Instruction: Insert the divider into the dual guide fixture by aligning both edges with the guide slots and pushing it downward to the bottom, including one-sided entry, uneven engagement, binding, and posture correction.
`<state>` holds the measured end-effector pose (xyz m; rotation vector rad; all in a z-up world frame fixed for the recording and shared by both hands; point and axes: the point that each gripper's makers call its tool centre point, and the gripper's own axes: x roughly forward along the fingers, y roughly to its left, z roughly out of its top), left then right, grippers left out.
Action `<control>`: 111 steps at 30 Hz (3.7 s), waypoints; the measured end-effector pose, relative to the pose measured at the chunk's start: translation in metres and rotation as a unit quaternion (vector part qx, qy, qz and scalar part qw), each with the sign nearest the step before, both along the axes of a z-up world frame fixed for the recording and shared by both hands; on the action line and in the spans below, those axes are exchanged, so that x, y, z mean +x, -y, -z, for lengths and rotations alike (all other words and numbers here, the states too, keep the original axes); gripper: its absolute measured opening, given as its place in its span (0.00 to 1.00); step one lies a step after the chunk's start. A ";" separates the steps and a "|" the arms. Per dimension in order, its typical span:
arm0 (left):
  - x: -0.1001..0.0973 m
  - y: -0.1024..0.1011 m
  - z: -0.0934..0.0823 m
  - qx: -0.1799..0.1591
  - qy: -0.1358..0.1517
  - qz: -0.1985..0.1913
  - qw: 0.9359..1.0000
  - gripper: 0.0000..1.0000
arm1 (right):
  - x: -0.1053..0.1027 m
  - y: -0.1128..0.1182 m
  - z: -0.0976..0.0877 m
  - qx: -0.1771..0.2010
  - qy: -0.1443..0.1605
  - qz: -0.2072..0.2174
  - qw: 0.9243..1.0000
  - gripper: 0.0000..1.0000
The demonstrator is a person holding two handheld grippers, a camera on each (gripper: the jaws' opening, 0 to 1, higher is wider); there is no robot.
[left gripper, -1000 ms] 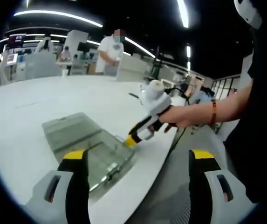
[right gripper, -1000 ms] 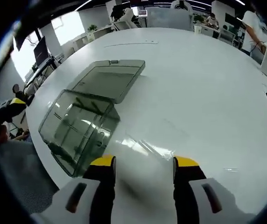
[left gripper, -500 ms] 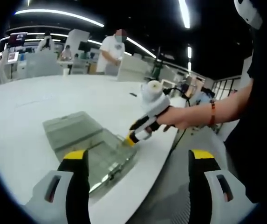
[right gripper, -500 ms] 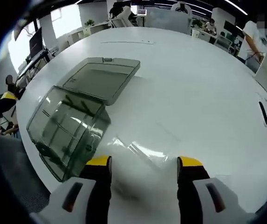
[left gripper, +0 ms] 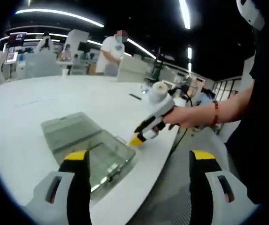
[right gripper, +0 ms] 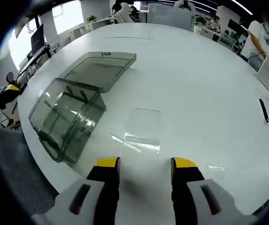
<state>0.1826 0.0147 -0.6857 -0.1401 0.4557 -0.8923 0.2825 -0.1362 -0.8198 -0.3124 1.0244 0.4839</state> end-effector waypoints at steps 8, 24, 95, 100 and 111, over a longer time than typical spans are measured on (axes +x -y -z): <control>0.000 0.001 0.000 -0.001 0.000 0.002 1.000 0.85 | -0.002 -0.007 -0.003 0.021 0.013 -0.023 0.999 0.34; 0.000 -0.001 -0.001 -0.003 -0.002 -0.002 1.000 0.84 | 0.001 -0.008 -0.002 0.014 0.010 -0.027 0.999 0.29; 0.011 0.002 -0.016 -0.031 0.011 -0.016 0.999 0.81 | 0.006 -0.020 -0.055 0.049 0.042 -0.039 0.997 0.27; 0.011 0.005 -0.017 -0.033 0.012 -0.021 0.999 0.81 | 0.005 -0.023 -0.058 0.053 0.049 -0.042 0.997 0.27; 0.016 0.003 -0.020 -0.039 0.013 -0.044 0.998 0.80 | -0.005 -0.031 -0.071 0.061 0.064 -0.063 0.994 0.28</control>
